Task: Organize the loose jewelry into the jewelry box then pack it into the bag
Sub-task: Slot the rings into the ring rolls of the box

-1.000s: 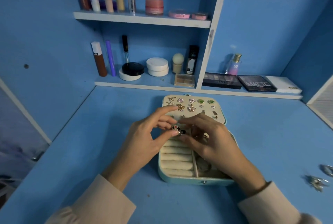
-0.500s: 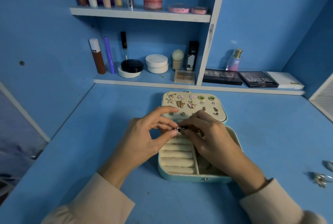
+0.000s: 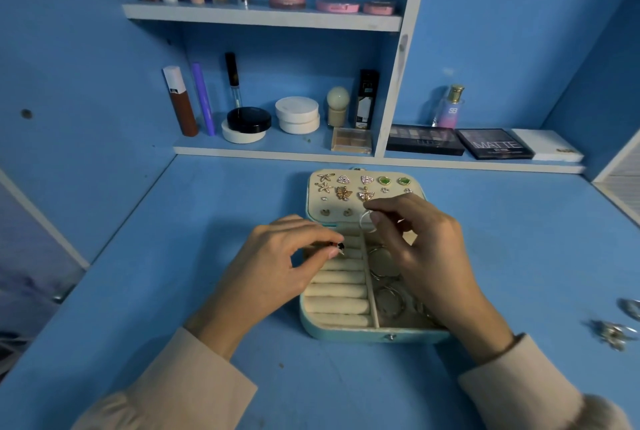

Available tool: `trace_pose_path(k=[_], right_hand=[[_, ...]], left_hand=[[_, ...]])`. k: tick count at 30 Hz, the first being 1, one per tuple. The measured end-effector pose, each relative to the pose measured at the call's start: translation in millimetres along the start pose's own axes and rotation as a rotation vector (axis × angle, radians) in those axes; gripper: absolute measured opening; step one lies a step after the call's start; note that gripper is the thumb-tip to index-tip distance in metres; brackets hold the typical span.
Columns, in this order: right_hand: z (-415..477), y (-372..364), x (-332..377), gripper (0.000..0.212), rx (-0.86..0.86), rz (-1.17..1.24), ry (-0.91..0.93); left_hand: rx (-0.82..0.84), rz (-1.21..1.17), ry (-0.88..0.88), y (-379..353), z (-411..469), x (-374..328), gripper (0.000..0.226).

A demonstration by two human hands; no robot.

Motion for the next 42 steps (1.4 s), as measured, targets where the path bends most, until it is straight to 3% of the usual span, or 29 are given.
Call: trace_pose_path(k=[16, 33, 42], right_hand=[[0, 0, 3, 0.018, 0.008, -0.021, 0.029], [1, -18, 17, 0.015, 0.189, -0.075, 0.192], [1, -28, 18, 0.014, 0.244, -0.066, 0.174]], left_hand=[[0.036, 0.077, -0.016, -4, -2, 3, 0.022], [0.08, 0.073, 0.008, 0, -2, 3, 0.021], [0.095, 0.06, 0.011, -1, -2, 2, 0.019]])
Point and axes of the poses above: each hand's wrist, its own z-axis towards the middle knuckle, its own y-axis out of the back of the hand, x = y × z, the point moved 7 cm from there along z, towards the middle knuckle, and after that the axes turned 7 degrees about z, right-handed, at the moved point
